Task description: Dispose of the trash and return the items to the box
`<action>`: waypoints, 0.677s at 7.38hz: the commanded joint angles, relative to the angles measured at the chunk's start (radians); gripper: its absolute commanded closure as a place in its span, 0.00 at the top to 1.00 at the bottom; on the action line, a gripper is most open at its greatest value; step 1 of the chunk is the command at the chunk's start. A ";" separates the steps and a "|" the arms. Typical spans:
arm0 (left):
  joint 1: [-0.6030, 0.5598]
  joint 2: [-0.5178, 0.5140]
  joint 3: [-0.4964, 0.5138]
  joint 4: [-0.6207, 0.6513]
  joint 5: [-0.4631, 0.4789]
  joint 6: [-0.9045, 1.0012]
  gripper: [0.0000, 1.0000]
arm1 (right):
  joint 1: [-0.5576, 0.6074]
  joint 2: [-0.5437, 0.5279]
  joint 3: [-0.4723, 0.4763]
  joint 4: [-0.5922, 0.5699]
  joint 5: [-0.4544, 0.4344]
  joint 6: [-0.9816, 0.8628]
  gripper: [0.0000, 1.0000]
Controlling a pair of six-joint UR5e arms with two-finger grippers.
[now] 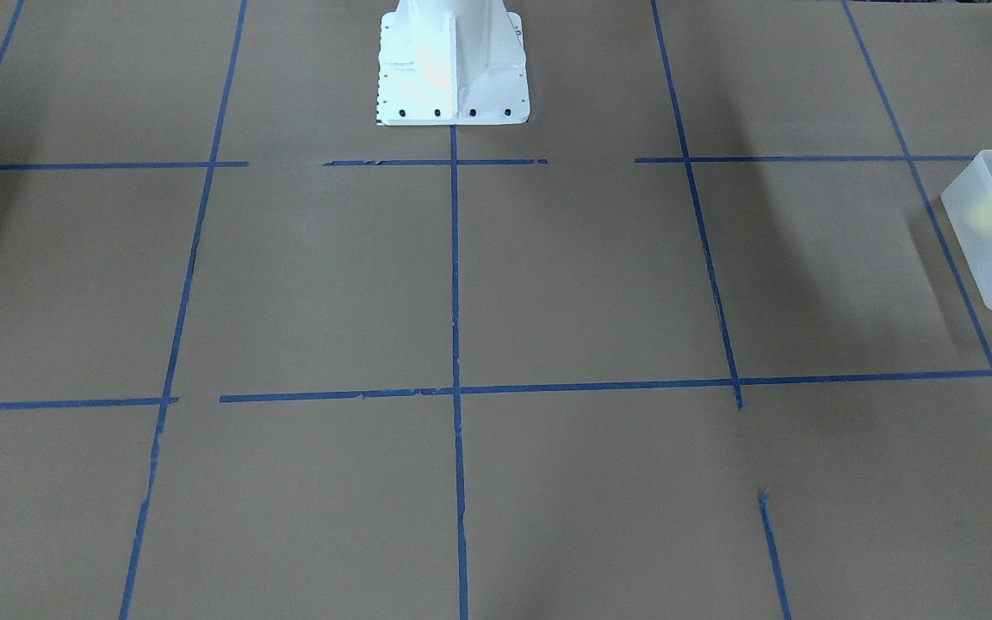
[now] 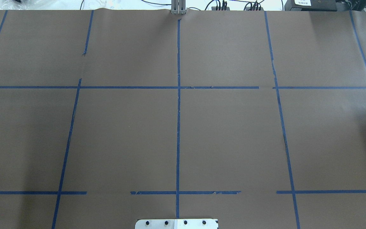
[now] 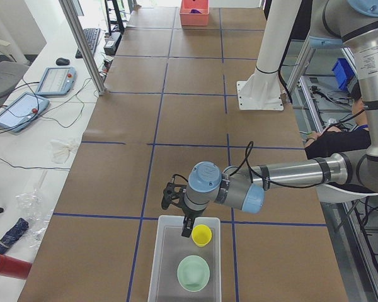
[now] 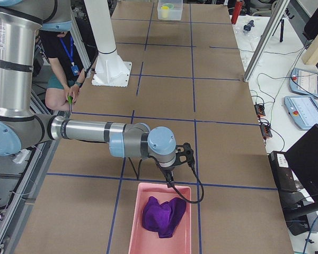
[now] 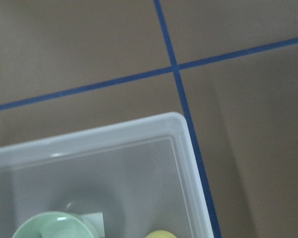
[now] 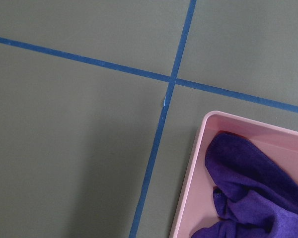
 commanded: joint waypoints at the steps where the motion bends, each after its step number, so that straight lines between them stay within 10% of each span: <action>1: -0.002 -0.040 -0.071 0.276 0.001 0.003 1.00 | -0.022 -0.020 0.004 0.030 0.008 -0.001 1.00; 5: -0.005 -0.100 -0.102 0.305 -0.001 0.003 1.00 | -0.092 -0.017 0.117 -0.153 -0.091 0.001 1.00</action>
